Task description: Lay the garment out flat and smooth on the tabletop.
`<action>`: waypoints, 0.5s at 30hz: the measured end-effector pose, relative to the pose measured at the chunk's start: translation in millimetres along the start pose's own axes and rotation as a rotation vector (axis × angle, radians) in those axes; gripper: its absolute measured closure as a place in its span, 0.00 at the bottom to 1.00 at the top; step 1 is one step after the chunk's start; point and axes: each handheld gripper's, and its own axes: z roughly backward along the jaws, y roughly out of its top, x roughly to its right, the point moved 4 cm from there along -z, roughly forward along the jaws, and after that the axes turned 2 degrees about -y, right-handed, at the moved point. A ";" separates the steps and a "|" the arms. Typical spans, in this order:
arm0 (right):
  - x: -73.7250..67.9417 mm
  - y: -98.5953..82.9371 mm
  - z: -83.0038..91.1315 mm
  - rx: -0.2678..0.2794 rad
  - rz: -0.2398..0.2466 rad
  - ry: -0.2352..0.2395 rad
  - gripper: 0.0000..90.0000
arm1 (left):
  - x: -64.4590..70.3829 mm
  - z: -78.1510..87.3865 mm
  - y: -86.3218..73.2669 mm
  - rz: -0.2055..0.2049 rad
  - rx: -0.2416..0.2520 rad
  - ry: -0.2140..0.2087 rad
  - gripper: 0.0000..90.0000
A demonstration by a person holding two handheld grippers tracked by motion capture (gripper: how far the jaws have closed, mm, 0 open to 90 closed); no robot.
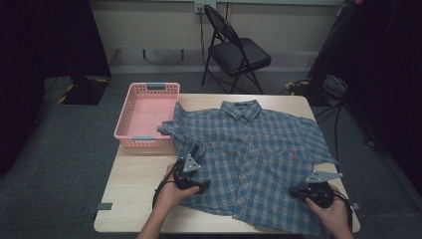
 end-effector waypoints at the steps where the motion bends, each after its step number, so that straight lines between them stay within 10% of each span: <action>1: -2.2 -2.1 2.9 -0.004 -0.002 0.013 1.00 | -0.4 0.6 0.4 0.000 0.002 0.002 0.23; 3: -4.5 -2.4 9.7 0.035 0.000 0.005 0.99 | -0.9 1.1 1.3 0.001 0.004 0.005 0.23; 6: 1.1 7.1 12.4 0.126 0.000 -0.090 0.71 | -1.1 0.2 1.9 0.000 0.005 0.008 0.23; 9: 8.1 14.2 -1.8 0.112 -0.014 -0.111 0.65 | -0.4 -0.6 1.3 0.000 0.004 0.007 0.23; 15: 6.3 17.9 -19.2 0.062 0.043 -0.150 0.94 | -3.3 -2.8 -1.0 0.003 -0.003 0.011 0.23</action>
